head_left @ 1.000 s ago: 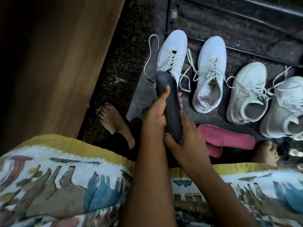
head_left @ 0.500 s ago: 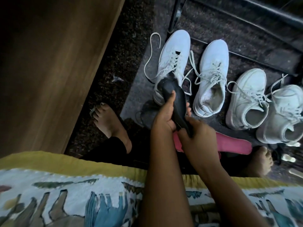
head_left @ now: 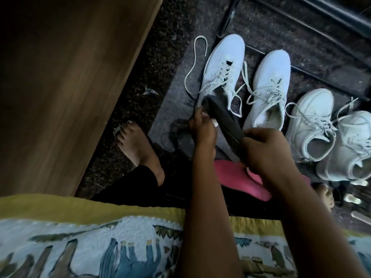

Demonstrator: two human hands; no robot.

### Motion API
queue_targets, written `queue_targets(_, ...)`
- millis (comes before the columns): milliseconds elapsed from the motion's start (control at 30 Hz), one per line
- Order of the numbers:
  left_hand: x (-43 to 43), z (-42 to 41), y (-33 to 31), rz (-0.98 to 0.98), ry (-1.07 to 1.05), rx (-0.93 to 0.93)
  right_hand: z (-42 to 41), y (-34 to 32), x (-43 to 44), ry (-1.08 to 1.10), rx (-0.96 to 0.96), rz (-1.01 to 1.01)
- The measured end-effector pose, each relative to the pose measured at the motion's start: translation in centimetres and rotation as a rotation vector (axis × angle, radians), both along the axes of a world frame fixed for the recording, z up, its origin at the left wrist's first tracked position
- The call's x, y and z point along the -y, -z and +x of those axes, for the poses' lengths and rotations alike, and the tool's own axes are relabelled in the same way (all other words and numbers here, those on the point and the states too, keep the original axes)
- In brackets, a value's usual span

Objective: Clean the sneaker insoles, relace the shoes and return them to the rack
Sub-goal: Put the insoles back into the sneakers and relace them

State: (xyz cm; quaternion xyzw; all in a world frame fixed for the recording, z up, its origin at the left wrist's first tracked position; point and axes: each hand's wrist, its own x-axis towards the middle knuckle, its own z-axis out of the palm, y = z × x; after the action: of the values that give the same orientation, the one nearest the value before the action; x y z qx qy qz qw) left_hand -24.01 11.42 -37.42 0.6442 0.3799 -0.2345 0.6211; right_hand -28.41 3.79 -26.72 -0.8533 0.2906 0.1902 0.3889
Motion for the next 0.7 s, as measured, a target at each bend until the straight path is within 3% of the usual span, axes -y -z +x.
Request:
queue_targets(300,-0.6,-0.8,0.3,0.216,0.388,0.067,2.4,2.7,-1.9,-0.075,0.024,-0.153)
queue_targets(467,-1.3,-1.0,0.6,0.329,0.586,0.104,1.3,6.1,-3.0,-0.104,0.167,-0.283)
queue_targets(700,-2.1,-1.3,0.3,0.291,0.627,0.093,2.3,9.2,-2.8,-0.038,0.269,-0.256)
